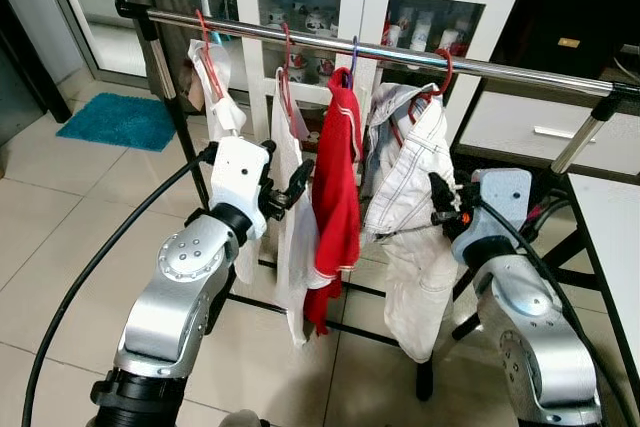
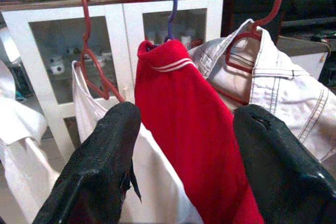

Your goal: Hang hanger

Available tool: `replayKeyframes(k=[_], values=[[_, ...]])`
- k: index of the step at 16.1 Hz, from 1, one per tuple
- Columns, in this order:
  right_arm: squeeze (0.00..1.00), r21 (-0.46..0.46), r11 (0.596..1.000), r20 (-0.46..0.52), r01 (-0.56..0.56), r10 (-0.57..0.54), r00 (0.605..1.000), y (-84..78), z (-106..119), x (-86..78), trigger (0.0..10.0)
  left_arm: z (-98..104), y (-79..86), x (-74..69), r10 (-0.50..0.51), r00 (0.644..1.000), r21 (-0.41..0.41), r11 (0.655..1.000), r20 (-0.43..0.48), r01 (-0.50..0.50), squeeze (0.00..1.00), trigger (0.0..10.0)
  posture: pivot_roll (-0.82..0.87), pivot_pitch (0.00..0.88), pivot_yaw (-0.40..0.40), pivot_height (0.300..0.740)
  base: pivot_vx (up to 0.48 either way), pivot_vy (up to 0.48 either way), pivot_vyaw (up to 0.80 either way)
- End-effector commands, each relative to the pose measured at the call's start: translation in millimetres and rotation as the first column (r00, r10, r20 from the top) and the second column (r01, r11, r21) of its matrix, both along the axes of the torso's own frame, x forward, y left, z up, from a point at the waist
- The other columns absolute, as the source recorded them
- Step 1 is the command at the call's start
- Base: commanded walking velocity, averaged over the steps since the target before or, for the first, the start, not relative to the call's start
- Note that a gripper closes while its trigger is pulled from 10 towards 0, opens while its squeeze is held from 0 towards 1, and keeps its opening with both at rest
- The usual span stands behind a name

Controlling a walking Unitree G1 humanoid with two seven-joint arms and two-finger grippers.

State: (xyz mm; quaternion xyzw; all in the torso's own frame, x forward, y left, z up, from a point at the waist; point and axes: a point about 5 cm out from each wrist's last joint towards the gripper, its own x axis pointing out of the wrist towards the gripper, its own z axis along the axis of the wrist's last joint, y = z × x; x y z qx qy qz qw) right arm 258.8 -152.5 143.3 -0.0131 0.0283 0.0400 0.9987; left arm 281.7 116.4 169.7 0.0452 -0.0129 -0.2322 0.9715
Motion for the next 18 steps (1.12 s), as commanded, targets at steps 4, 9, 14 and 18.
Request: replayKeyframes(k=[4,9,14,18], values=[[0.0,0.029,0.999,0.016,0.017,-0.017,1.0,-0.7,4.4,0.3,10.0,3.0,1.4,-0.5,-0.009,1.0,-0.002,1.0,0.002,0.009,0.0,10.0,0.01,0.061,-0.012,0.74,0.333,0.0,0.2],[0.0,0.019,1.0,0.025,0.007,-0.007,1.0,0.9,6.4,2.6,10.0,2.8,2.0,0.5,-0.012,1.0,0.0,1.0,-0.001,0.012,0.0,10.0,0.0,0.052,-0.014,0.74,0.34,0.0,0.0],[0.0,0.015,1.0,0.022,0.022,-0.022,1.0,-3.7,5.7,2.5,10.0,3.3,-3.4,1.7,-0.035,0.999,0.015,0.999,0.008,0.035,0.0,10.0,0.0,0.038,-0.015,0.74,0.324,0.0,0.31],[0.0,0.004,0.999,0.035,0.039,-0.04,0.999,-11.6,8.4,4.7,10.0,1.5,-5.6,-0.7,-0.059,0.998,0.017,0.998,0.004,0.059,0.0,10.0,0.0,0.038,-0.017,0.74,0.0,0.0,0.0]])
